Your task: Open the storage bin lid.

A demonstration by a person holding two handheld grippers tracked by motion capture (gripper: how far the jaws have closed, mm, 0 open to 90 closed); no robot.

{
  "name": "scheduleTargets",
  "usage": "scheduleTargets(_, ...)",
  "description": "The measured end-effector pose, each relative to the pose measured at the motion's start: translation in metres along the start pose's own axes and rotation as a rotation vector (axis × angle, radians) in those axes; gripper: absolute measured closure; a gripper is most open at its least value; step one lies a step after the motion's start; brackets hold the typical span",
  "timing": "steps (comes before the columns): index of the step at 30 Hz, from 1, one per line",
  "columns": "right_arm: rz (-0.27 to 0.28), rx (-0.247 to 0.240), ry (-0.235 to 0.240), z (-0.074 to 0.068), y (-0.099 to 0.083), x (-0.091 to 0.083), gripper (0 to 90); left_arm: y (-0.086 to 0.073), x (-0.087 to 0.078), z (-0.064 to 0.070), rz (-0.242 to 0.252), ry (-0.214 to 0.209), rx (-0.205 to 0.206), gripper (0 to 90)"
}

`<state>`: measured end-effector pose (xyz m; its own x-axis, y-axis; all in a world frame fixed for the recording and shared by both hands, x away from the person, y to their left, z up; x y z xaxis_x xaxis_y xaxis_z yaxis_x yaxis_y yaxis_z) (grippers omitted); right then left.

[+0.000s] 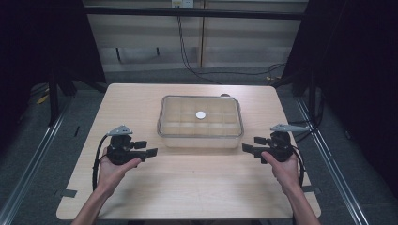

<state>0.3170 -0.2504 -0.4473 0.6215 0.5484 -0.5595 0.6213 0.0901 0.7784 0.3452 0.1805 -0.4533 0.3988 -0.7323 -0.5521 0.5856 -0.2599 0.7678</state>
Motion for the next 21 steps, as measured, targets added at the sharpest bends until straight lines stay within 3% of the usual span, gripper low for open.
scheduleTargets(4, 0.001, -0.005, 0.01, 0.003, 0.009, 0.001, 29.2, 0.008, 0.002, -0.003, -0.001, 0.024, 0.034, 33.7)
scheduleTargets(7, -0.006, -0.002, 0.008, 0.005, 0.014, 0.003, 28.5, 0.013, 0.004, -0.008, -0.003, 0.034, 0.017, 30.9)
scheduleTargets(13, -0.02, 0.009, 0.013, 0.01, 0.023, 0.006, 28.9, 0.021, 0.007, -0.021, -0.021, 0.052, 0.0, 33.1)
scheduleTargets(21, -0.015, 0.034, 0.045, 0.02, 0.034, 0.012, 29.8, 0.039, 0.01, -0.019, 0.002, 0.048, 0.029, 37.9)
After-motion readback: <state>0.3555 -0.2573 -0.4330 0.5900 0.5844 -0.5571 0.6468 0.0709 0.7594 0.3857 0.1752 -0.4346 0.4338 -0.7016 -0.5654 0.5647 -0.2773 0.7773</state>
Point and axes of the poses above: each handheld gripper's, and its own axes: x roughly forward along the jaws, y roughly out of its top, z roughly to its right, the point moved 4 cm from there along x, roughly forward along the jaws, and after that the axes turned 2 degrees about -y, right-handed, at the moved point
